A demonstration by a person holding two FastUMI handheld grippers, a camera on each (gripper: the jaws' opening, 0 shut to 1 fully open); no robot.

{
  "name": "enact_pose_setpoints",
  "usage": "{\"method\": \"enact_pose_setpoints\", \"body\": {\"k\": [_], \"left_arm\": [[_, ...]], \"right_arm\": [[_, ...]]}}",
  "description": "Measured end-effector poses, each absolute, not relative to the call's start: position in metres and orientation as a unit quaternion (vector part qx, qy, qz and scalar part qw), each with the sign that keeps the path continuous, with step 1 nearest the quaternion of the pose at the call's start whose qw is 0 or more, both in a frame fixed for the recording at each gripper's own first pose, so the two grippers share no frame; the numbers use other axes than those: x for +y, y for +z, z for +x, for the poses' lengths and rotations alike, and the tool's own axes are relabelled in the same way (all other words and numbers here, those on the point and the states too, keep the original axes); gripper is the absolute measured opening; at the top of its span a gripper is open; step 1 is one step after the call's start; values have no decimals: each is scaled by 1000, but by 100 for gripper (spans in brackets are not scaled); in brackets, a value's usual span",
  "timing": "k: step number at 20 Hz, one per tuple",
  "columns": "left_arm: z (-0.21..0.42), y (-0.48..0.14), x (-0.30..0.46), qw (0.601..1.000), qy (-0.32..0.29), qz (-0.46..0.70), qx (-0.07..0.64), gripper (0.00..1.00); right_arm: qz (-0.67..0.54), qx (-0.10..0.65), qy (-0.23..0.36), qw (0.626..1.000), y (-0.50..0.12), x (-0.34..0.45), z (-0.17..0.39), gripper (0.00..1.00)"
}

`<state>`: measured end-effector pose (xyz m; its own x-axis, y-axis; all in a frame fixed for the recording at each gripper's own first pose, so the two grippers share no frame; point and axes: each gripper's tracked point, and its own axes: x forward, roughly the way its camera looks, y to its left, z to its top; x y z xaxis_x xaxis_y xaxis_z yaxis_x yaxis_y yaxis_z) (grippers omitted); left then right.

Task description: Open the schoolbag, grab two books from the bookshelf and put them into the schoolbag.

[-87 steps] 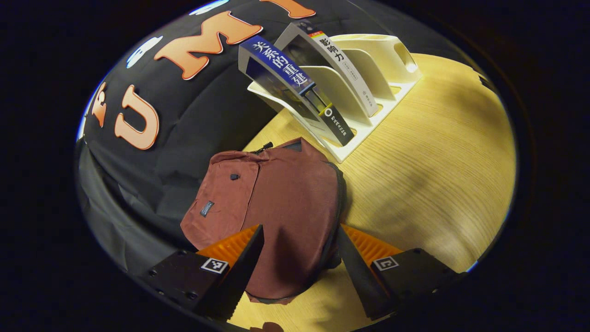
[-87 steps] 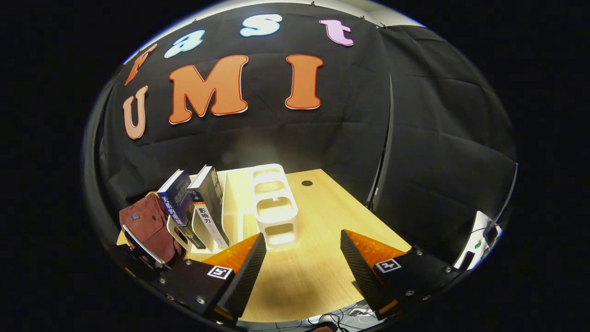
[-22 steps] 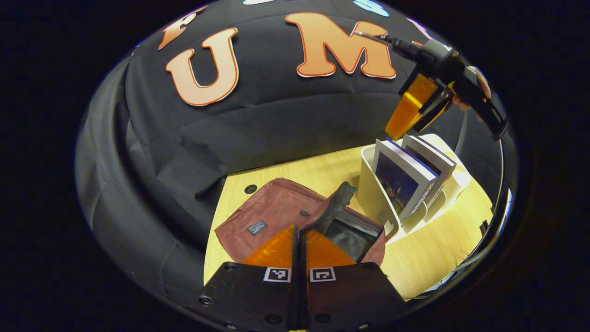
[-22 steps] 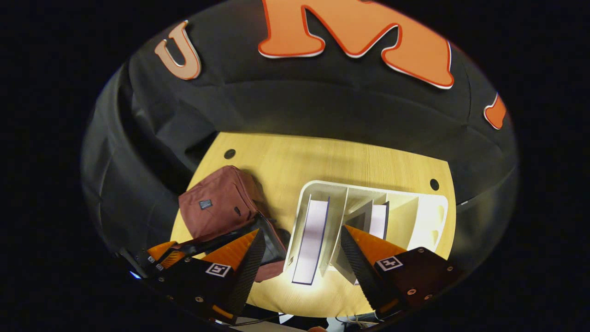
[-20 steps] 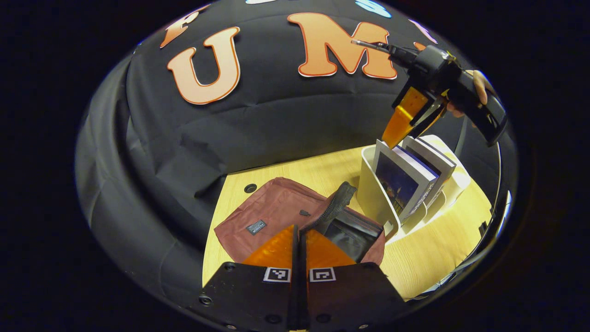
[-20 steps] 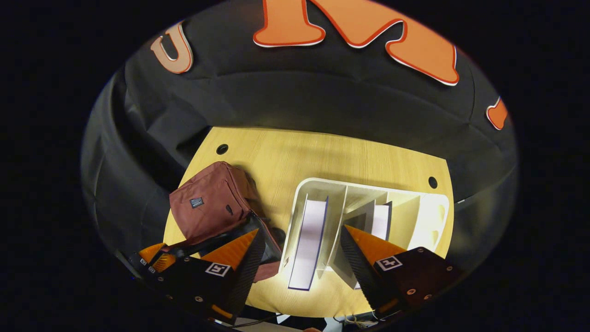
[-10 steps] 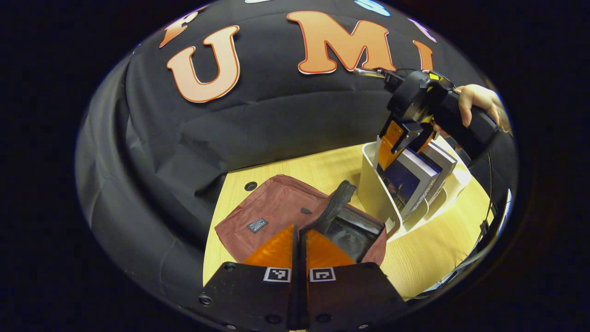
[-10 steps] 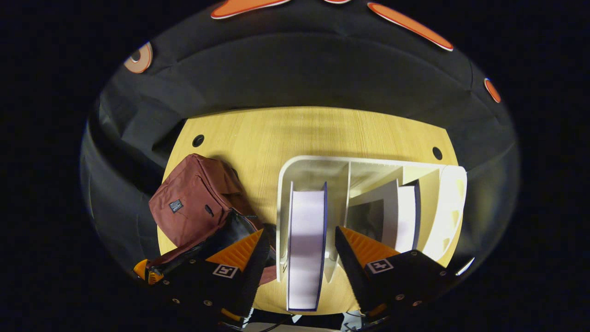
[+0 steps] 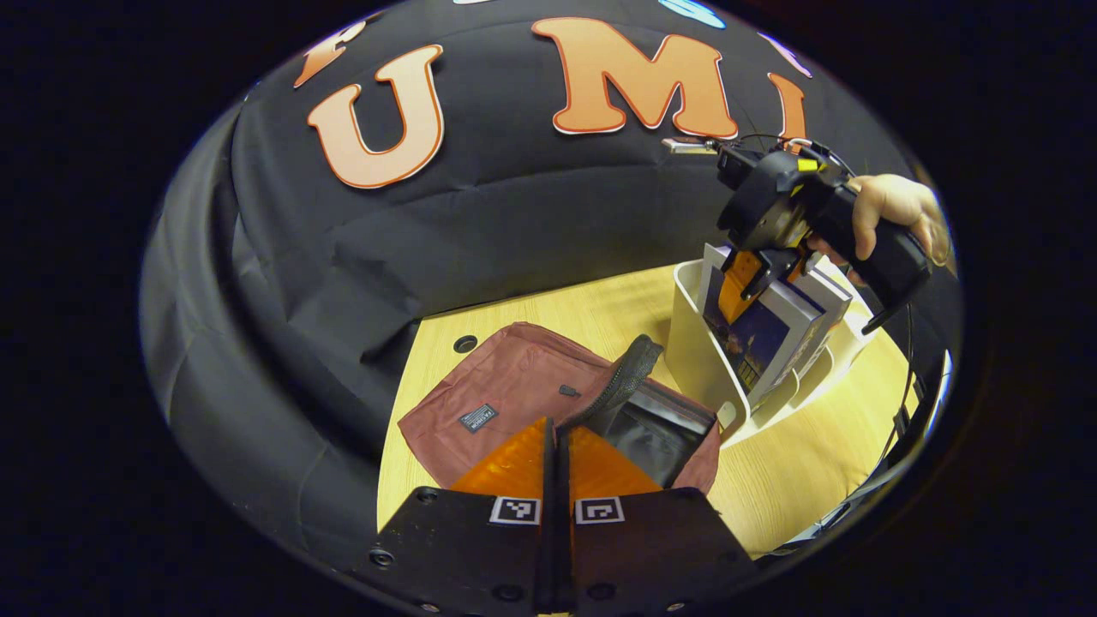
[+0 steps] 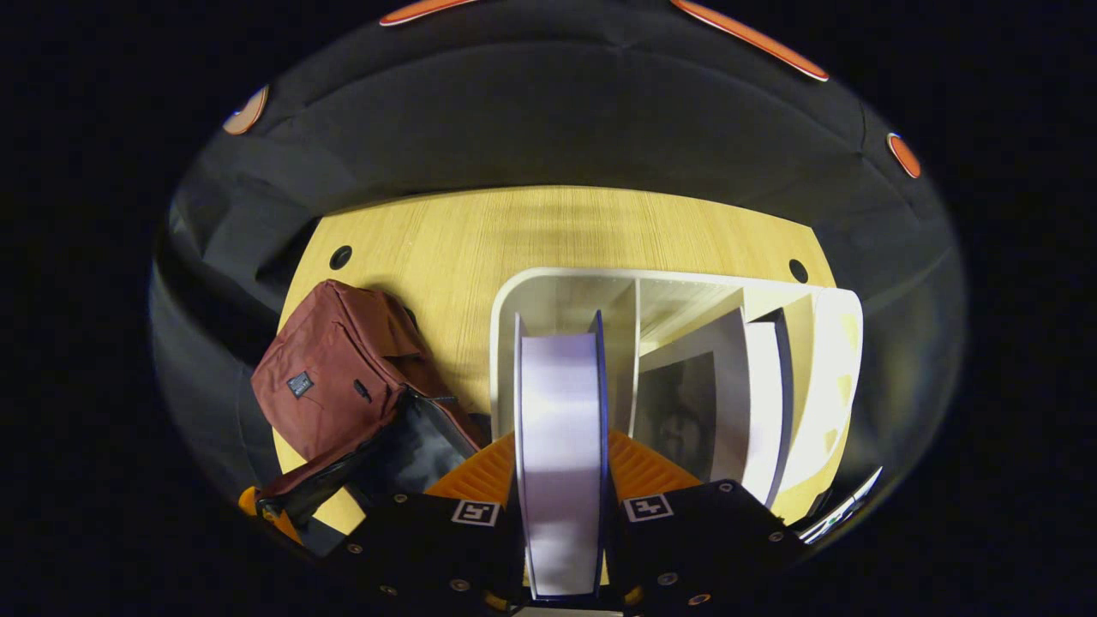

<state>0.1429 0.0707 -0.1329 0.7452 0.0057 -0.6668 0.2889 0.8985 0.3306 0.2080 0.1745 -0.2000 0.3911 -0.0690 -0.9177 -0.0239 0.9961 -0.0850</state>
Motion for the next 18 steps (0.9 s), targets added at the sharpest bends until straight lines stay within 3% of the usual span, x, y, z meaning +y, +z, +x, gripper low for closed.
{"method": "enact_pose_setpoints", "body": {"k": [1,2,11,18], "left_arm": [[144,-133,70,909,-80,213,348,1],[143,-133,70,909,-82,216,347,1],[144,-139,74,907,-92,221,345,1],[146,-134,73,909,-92,232,335,1]], "right_arm": [[-44,547,-15,836,-189,174,207,27],[-50,536,-17,842,-179,175,207,38],[-8,458,-1,889,-62,181,188,37],[142,377,52,914,-7,173,104,37]]}}
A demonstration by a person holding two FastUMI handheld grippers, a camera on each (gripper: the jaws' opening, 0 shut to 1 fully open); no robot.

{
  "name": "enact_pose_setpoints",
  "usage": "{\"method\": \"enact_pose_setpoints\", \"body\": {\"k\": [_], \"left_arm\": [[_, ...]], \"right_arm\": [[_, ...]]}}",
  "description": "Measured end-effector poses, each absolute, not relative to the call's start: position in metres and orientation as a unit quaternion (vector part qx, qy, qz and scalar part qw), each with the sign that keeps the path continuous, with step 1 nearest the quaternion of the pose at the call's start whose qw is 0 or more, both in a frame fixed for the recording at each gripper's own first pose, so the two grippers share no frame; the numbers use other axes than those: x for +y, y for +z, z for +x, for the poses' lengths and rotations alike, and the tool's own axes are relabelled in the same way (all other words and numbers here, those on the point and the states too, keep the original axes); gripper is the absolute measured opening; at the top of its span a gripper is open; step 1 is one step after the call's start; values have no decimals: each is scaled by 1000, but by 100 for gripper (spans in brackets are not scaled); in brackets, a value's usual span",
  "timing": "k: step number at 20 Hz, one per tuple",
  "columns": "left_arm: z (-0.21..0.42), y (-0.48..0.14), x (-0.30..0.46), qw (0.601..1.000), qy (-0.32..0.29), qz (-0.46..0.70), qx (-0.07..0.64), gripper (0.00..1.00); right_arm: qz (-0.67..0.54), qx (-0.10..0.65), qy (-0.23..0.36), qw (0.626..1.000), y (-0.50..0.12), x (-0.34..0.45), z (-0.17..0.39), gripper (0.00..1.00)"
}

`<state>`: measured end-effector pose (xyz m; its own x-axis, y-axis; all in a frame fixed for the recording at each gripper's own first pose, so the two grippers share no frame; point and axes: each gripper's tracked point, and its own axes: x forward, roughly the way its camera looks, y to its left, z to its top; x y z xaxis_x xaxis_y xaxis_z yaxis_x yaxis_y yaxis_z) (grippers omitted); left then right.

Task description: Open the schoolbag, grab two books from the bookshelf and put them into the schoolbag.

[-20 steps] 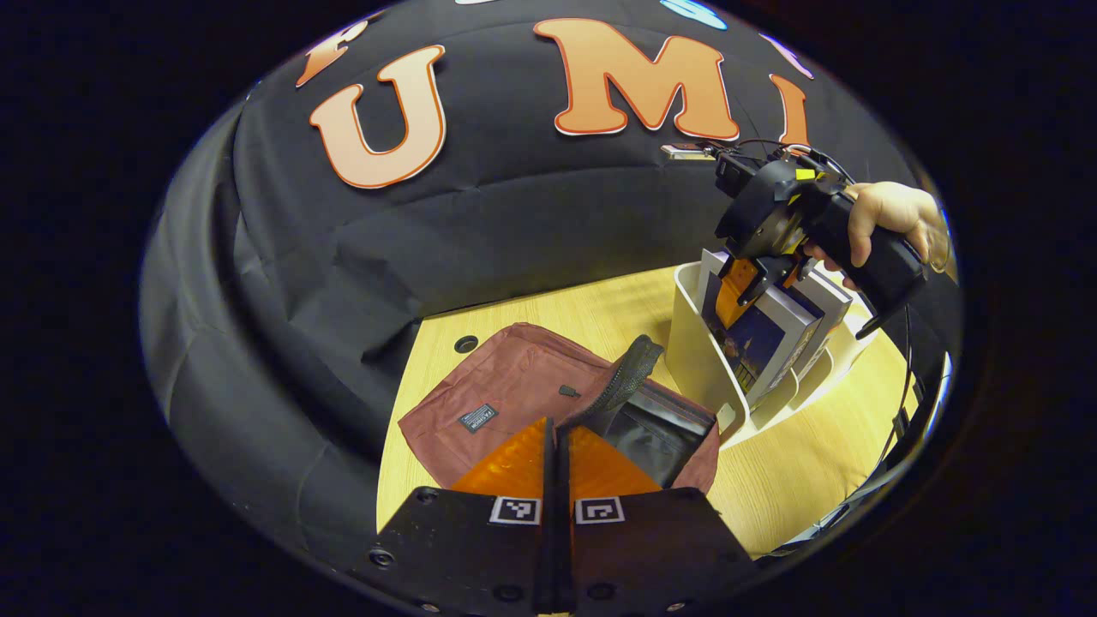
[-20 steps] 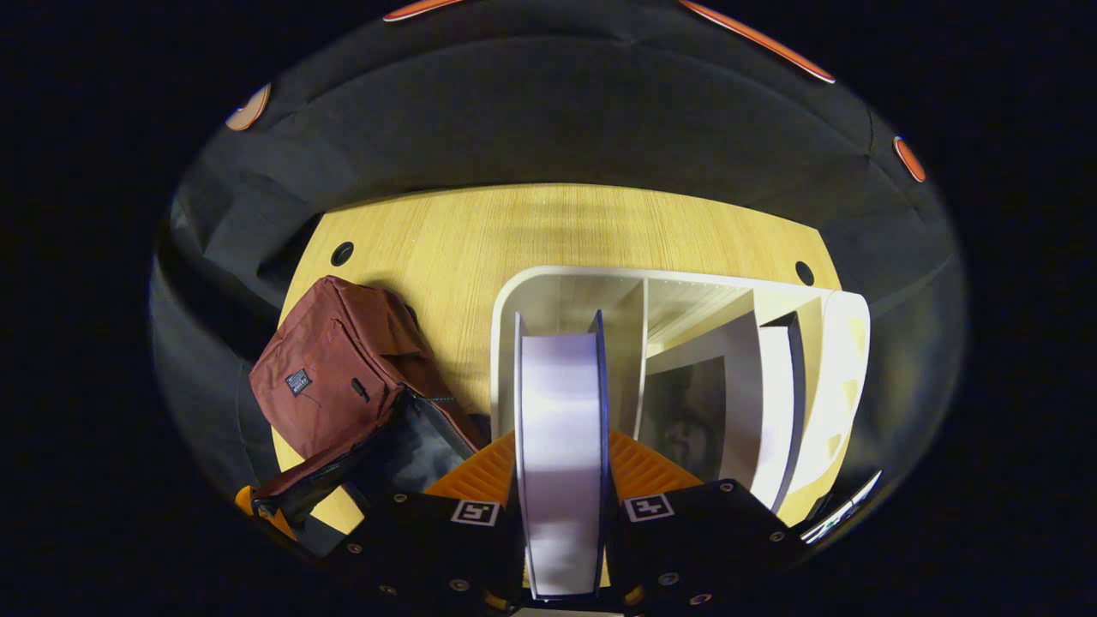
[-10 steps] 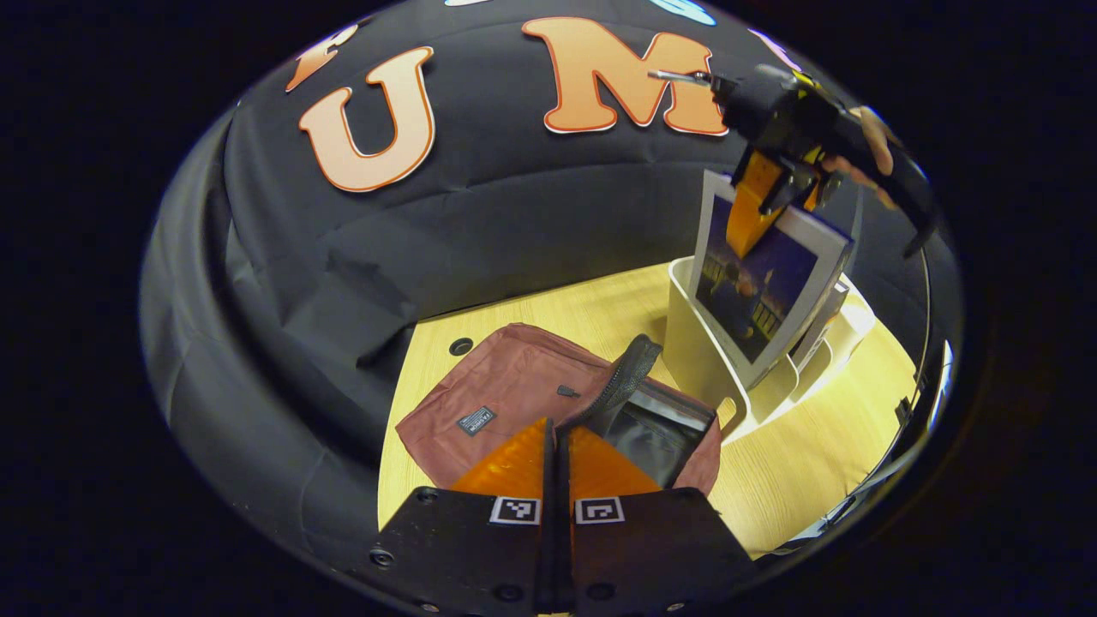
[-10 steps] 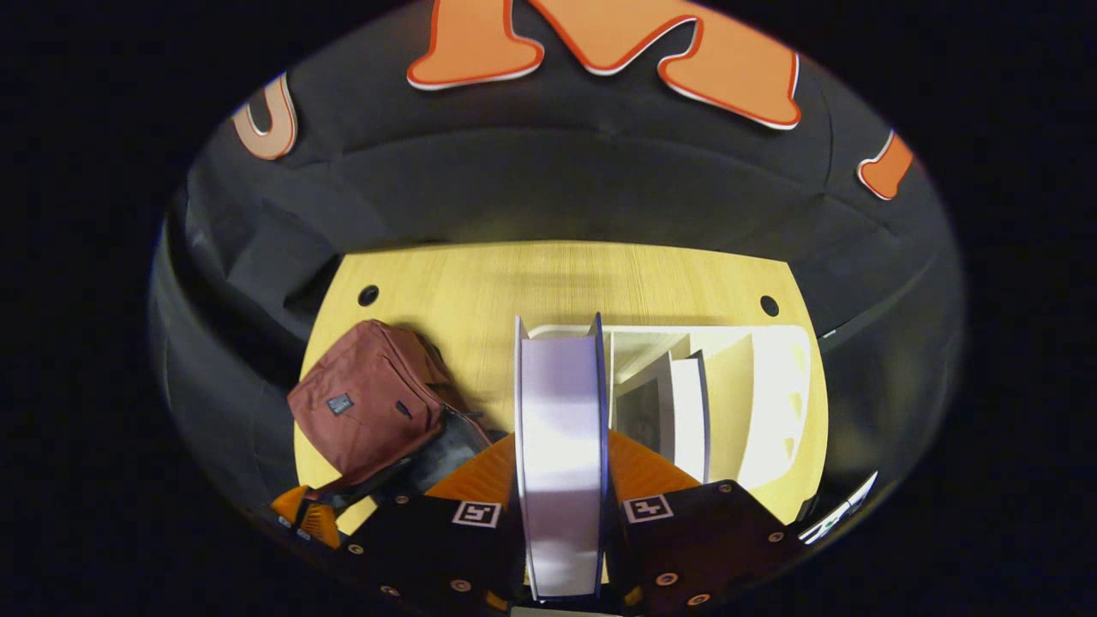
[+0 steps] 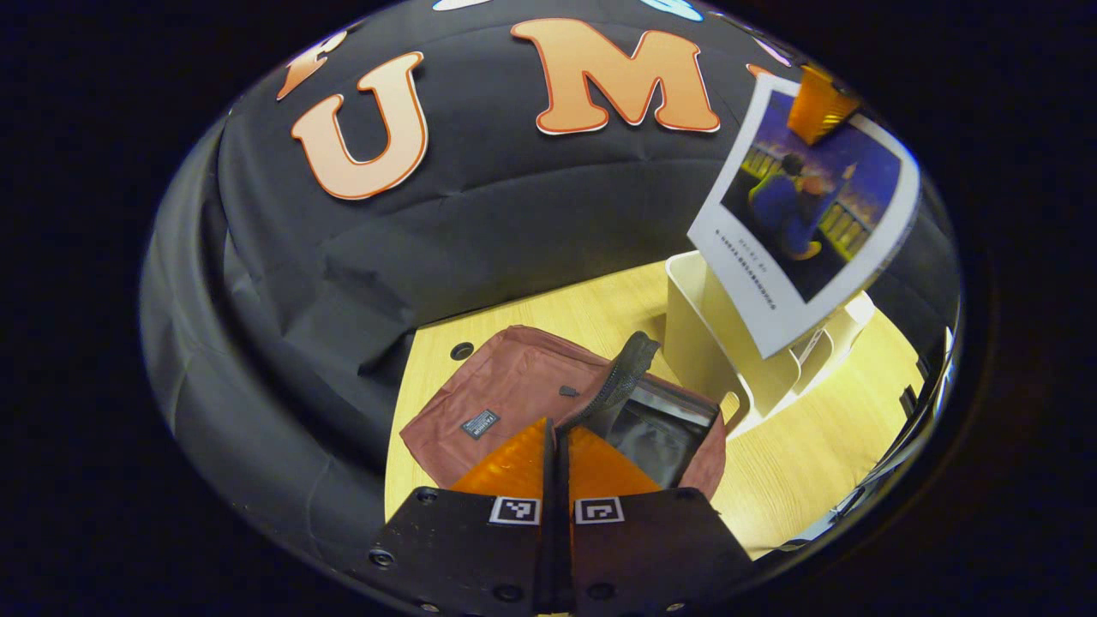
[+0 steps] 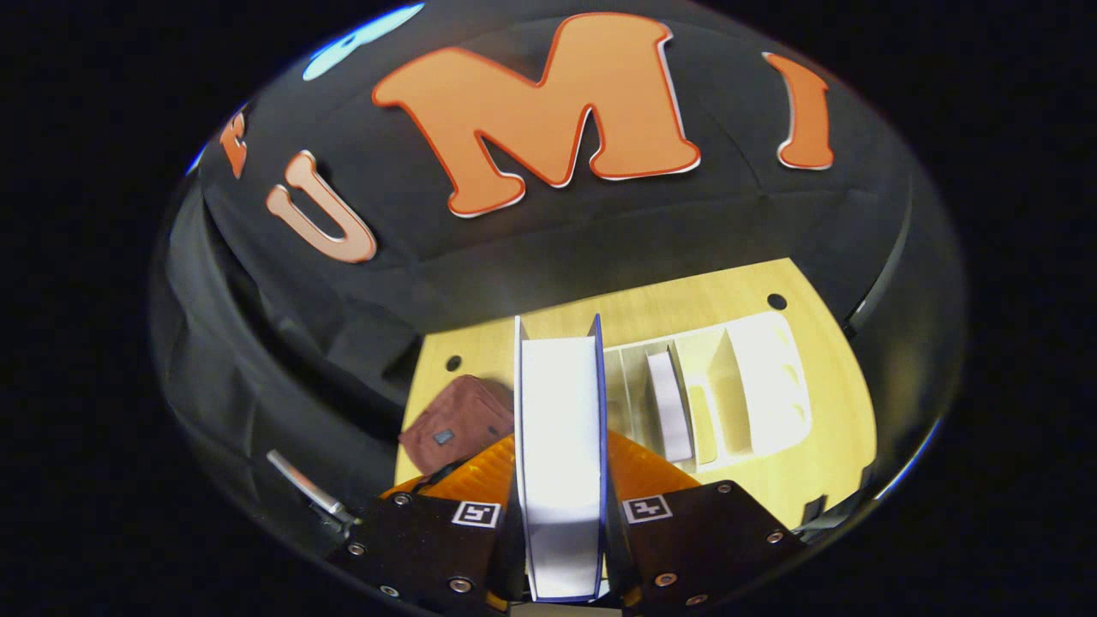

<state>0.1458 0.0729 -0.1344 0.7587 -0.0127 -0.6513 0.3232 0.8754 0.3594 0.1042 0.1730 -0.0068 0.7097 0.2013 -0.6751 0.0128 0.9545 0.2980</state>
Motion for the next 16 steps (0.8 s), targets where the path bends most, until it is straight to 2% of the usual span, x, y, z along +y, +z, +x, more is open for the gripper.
{"method": "enact_pose_setpoints", "body": {"k": [3,5,10,16], "left_arm": [[147,-132,70,911,-86,231,331,1],[147,-132,69,912,-84,231,329,1],[144,-126,58,912,-87,238,322,1],[139,-119,45,911,-92,239,323,0]], "right_arm": [[238,353,81,901,-24,171,63,37],[299,356,95,880,-56,179,53,37],[422,341,90,835,-139,183,24,37],[521,284,77,802,-212,215,34,37]]}}
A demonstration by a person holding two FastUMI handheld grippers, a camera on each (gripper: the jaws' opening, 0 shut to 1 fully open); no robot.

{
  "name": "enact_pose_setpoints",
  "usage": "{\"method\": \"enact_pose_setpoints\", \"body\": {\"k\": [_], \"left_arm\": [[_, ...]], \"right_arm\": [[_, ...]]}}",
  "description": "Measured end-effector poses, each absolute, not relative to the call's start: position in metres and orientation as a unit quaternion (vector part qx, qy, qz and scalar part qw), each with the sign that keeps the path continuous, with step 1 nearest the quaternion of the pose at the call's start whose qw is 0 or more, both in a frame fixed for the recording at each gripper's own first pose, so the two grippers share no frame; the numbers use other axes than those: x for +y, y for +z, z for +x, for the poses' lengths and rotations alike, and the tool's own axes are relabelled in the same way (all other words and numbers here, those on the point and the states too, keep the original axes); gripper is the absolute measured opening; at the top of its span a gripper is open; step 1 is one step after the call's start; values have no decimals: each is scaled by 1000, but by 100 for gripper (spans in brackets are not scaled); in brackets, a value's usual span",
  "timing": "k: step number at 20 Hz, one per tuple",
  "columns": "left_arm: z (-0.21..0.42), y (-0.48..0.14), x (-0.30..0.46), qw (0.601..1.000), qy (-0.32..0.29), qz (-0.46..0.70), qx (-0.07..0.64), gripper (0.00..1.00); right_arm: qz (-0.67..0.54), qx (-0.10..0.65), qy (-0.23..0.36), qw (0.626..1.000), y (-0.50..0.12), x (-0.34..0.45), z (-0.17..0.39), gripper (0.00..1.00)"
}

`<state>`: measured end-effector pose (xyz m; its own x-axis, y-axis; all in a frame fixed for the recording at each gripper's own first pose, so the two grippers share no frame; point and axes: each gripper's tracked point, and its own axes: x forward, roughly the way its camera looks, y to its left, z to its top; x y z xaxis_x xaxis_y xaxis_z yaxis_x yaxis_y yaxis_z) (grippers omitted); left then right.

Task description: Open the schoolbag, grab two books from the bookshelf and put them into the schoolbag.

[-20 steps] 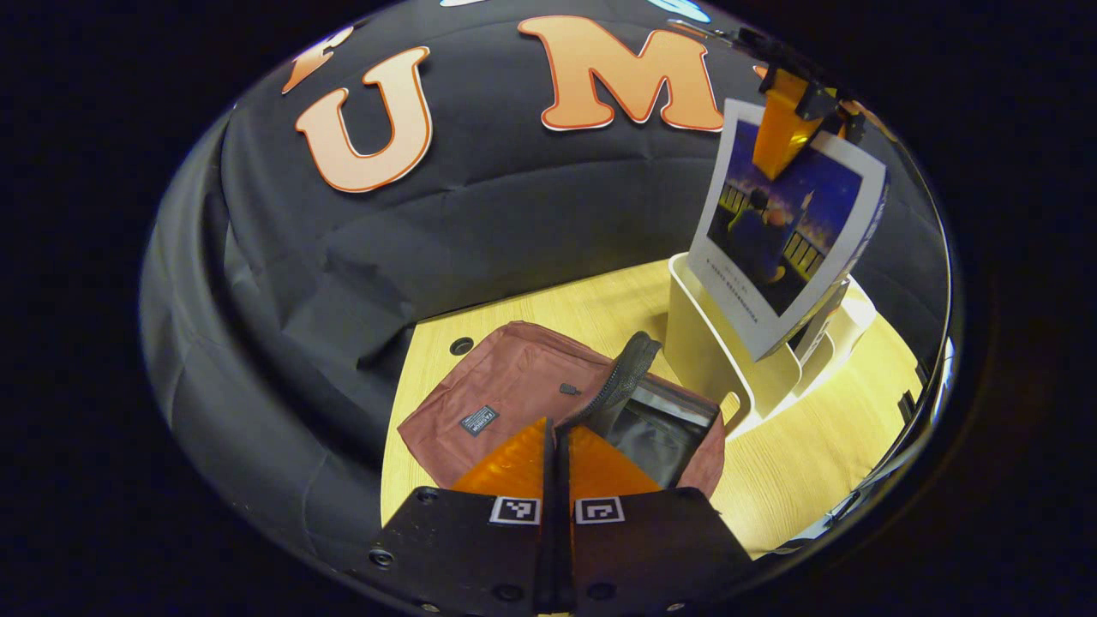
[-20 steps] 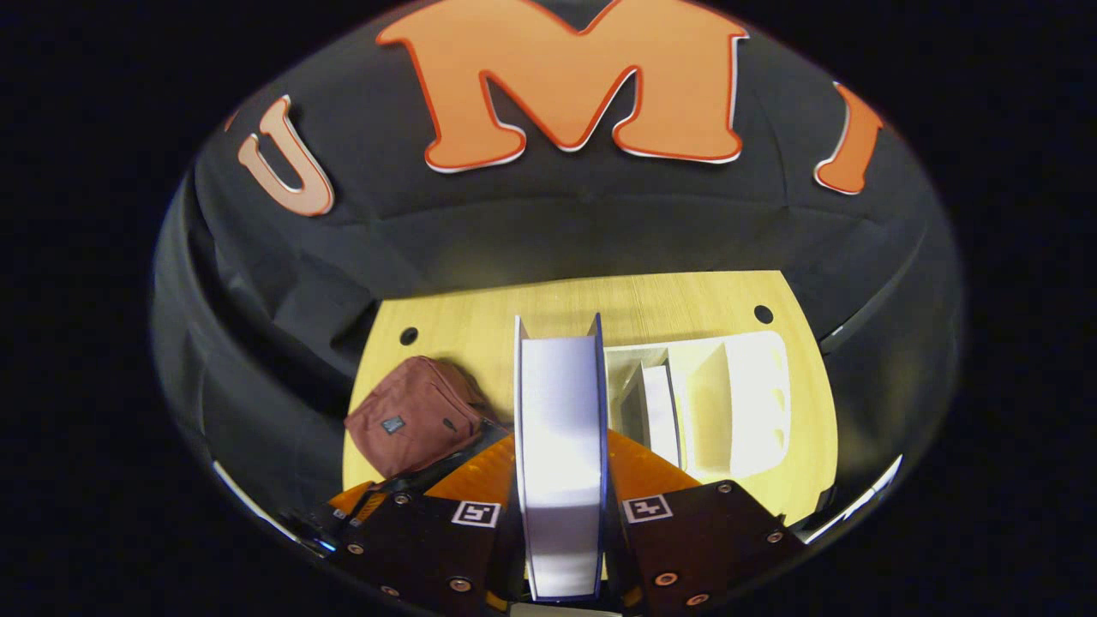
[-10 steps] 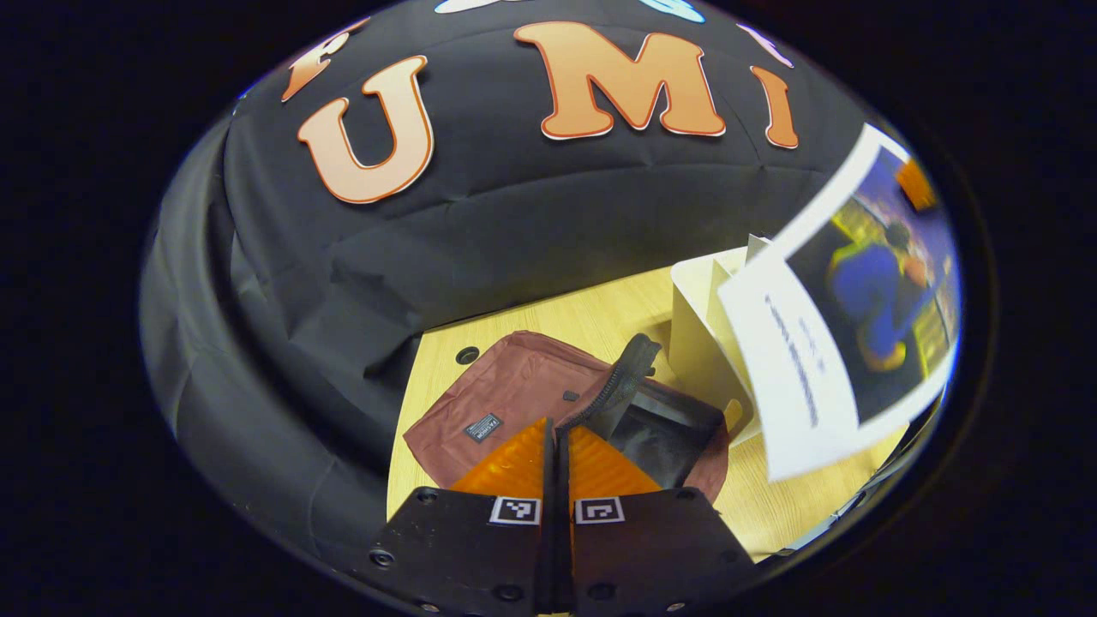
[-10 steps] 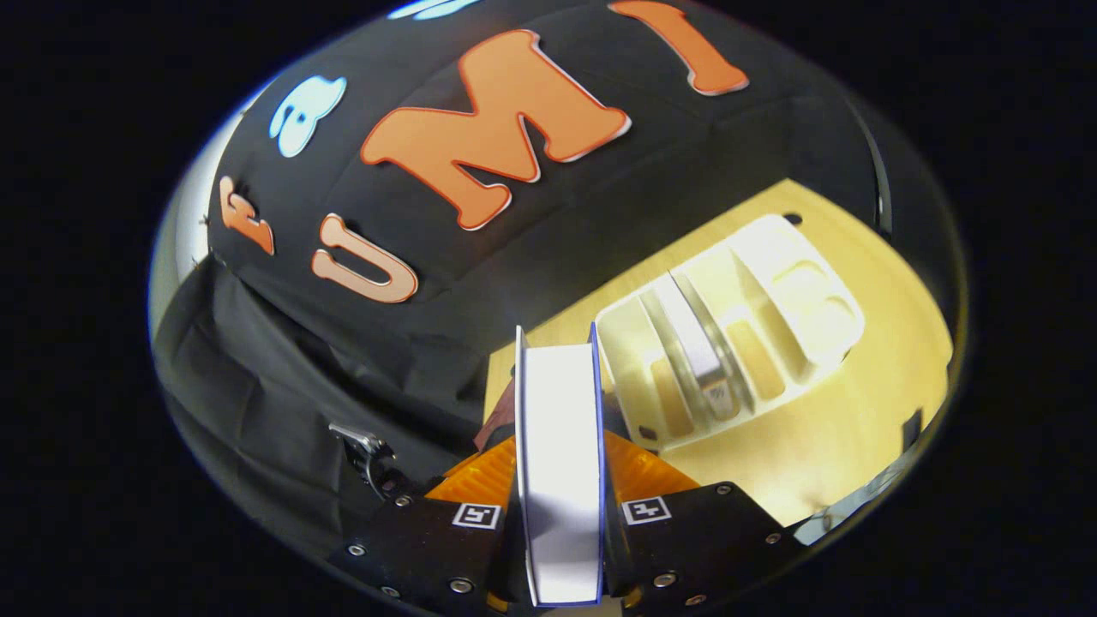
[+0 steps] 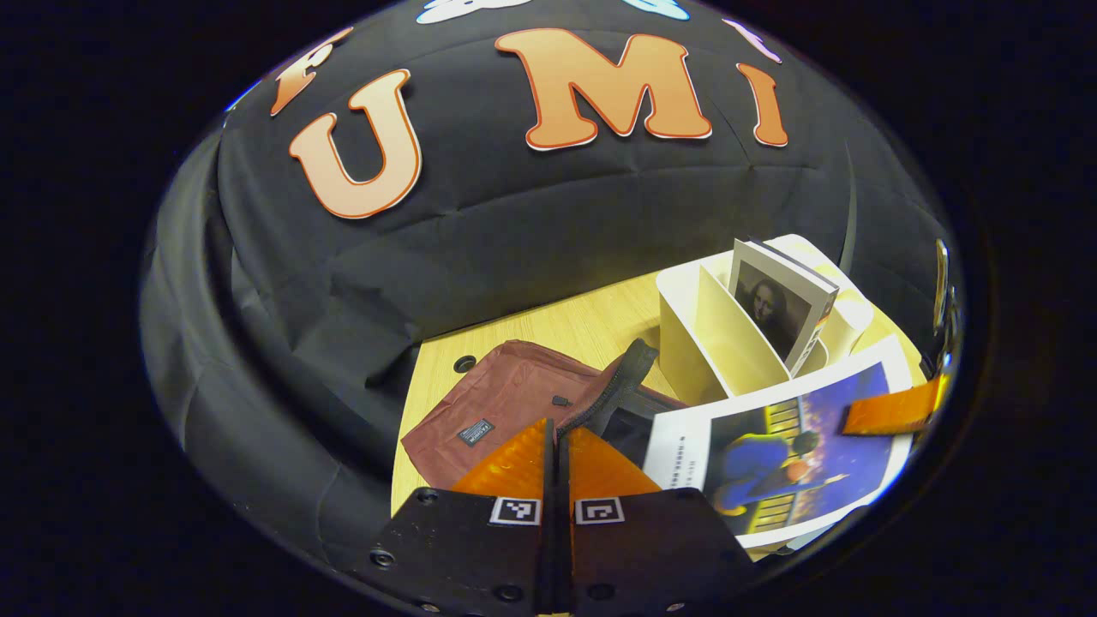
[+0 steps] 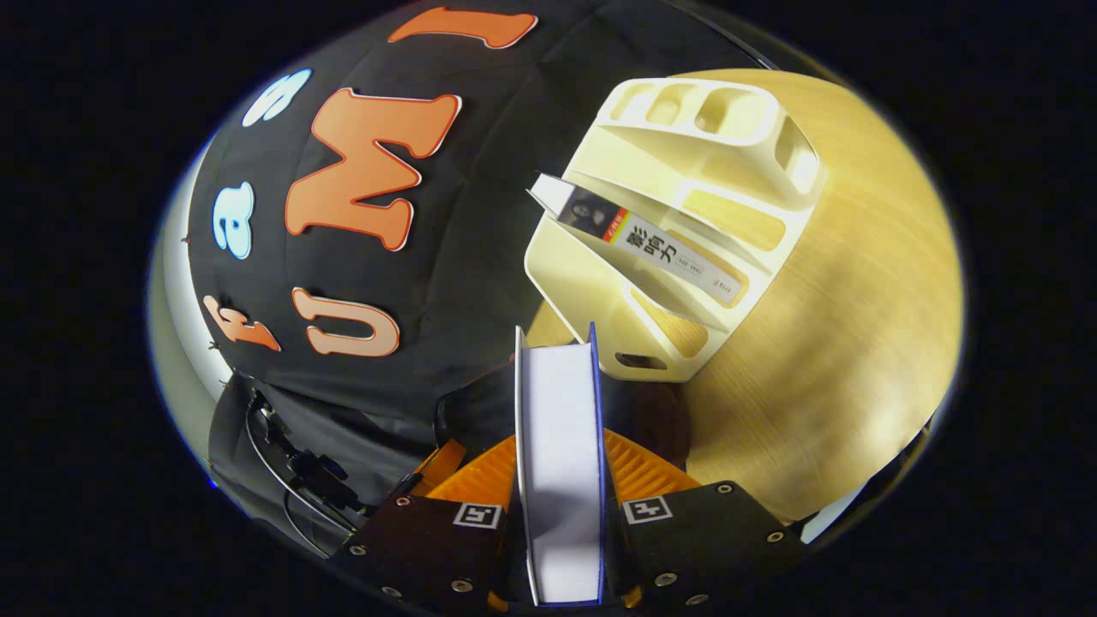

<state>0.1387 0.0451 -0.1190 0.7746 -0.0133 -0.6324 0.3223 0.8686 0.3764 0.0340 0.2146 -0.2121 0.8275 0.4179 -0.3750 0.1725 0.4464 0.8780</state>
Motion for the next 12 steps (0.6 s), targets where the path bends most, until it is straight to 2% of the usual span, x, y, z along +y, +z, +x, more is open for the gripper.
{"method": "enact_pose_setpoints", "body": {"k": [6,12], "left_arm": [[135,-115,32,908,-109,247,320,1],[130,-119,34,906,-116,255,317,1]], "right_arm": [[558,290,79,774,-258,276,59,37],[559,283,53,778,-283,313,94,37]]}}
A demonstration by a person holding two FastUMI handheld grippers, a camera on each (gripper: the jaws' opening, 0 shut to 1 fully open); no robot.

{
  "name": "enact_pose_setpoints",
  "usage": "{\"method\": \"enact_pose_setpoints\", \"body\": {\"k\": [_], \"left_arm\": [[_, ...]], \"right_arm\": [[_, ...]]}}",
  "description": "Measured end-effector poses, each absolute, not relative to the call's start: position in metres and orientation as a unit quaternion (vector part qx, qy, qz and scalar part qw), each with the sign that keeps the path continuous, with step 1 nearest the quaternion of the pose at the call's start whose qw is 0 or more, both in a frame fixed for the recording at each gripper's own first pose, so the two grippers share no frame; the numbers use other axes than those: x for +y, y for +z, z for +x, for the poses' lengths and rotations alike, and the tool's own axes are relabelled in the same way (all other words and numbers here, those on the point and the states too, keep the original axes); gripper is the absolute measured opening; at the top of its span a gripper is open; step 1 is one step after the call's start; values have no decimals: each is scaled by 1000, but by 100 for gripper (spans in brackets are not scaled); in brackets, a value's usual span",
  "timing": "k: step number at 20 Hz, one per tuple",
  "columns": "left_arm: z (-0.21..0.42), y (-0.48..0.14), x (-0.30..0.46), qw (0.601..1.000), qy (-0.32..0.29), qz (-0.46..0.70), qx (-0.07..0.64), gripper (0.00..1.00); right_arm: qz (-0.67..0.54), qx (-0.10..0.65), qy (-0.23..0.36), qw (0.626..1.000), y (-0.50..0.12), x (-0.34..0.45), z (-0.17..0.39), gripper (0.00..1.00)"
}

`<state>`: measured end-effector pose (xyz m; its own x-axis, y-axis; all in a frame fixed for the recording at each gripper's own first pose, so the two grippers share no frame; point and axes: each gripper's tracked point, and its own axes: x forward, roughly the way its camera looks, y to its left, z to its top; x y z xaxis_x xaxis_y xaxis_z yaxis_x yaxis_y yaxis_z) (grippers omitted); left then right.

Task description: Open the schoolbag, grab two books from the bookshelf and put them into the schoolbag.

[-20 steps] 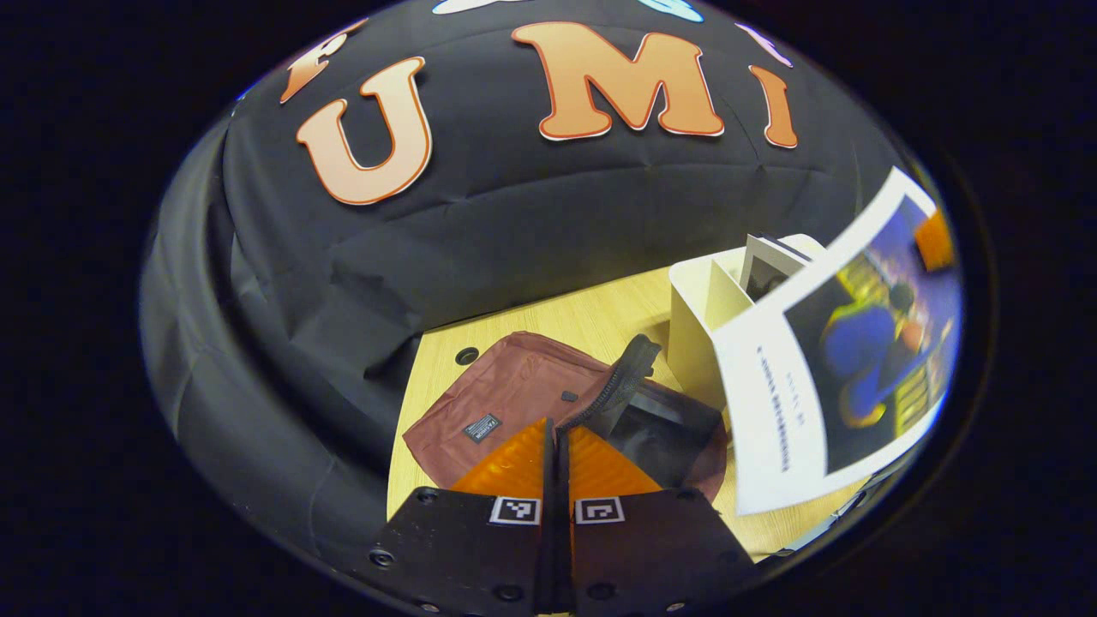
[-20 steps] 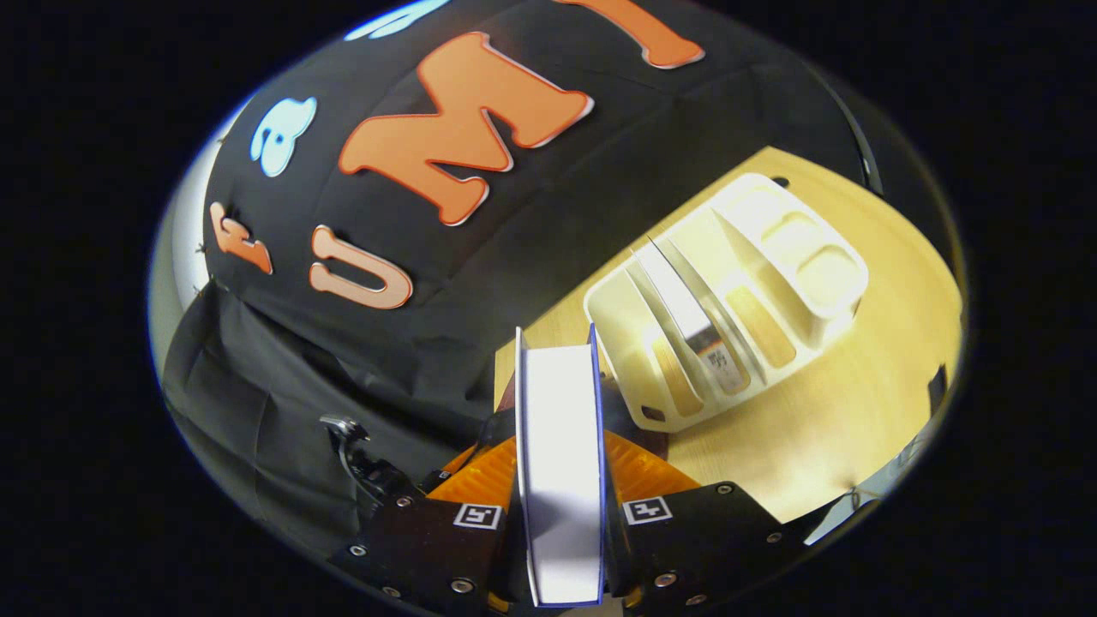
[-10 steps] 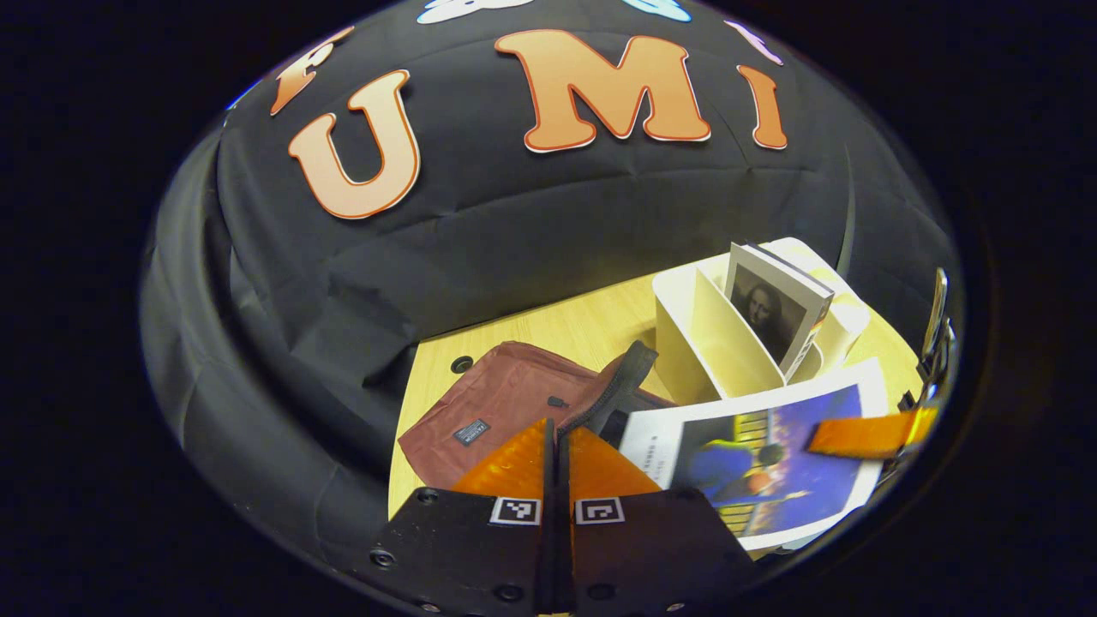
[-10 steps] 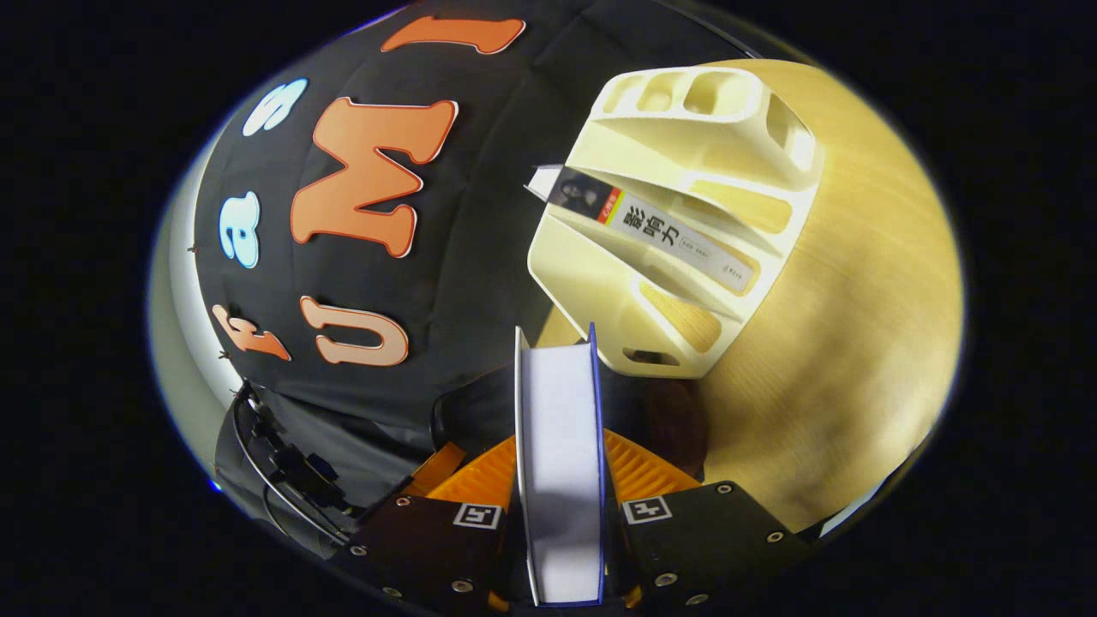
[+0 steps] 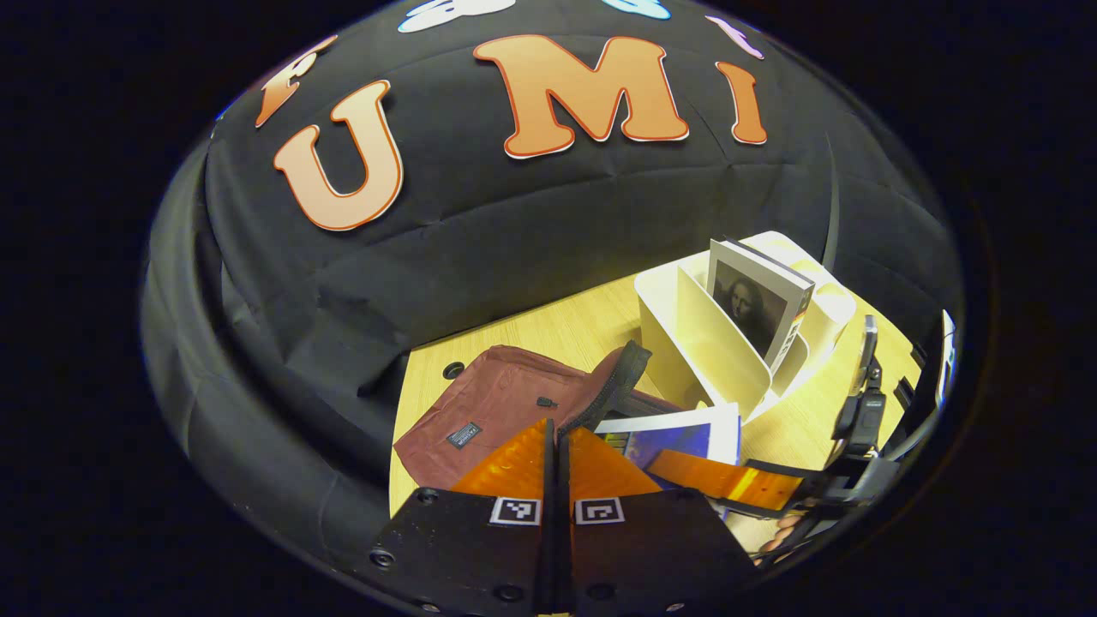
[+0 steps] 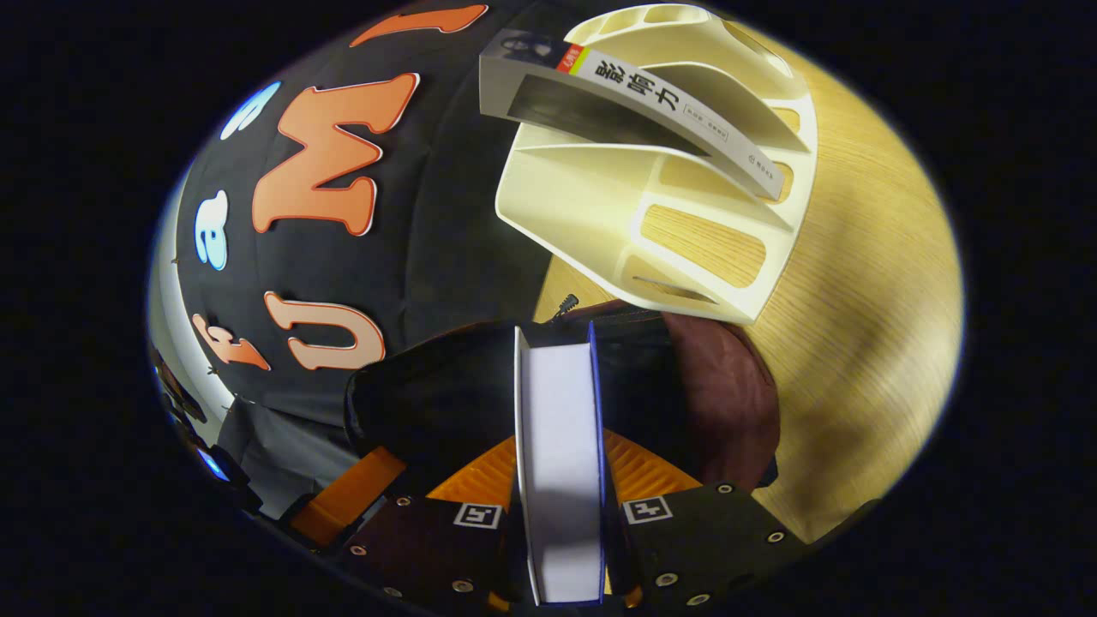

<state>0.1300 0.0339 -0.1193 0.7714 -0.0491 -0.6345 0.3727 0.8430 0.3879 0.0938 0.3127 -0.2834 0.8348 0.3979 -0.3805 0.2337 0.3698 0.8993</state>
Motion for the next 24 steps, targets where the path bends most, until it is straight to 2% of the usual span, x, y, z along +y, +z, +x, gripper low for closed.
{"method": "enact_pose_setpoints", "body": {"k": [7,10,12,13,14,16,17,19,21,24], "left_arm": [[125,-126,31,897,-133,295,301,1],[131,-126,35,898,-125,298,299,0],[135,-127,38,899,-125,290,303,0],[138,-126,41,901,-121,281,309,0],[142,-122,45,903,-117,276,308,1],[147,-120,53,906,-108,268,310,1],[148,-121,53,907,-109,258,315,1],[151,-121,56,909,-107,243,321,1],[155,-119,60,910,-102,239,323,1],[152,-120,60,911,-101,229,328,1]], "right_arm": [[563,259,0,785,-304,319,142,37],[534,280,-2,798,-319,336,149,37],[529,305,7,792,-324,348,143,37],[525,320,11,789,-328,354,138,51],[522,336,10,784,-331,355,131,41],[523,363,-1,771,-337,351,120,49],[524,367,2,769,-335,349,117,62],[515,377,7,770,-329,344,107,82],[491,391,9,779,-330,332,97,95],[467,406,12,785,-329,309,82,96]]}}
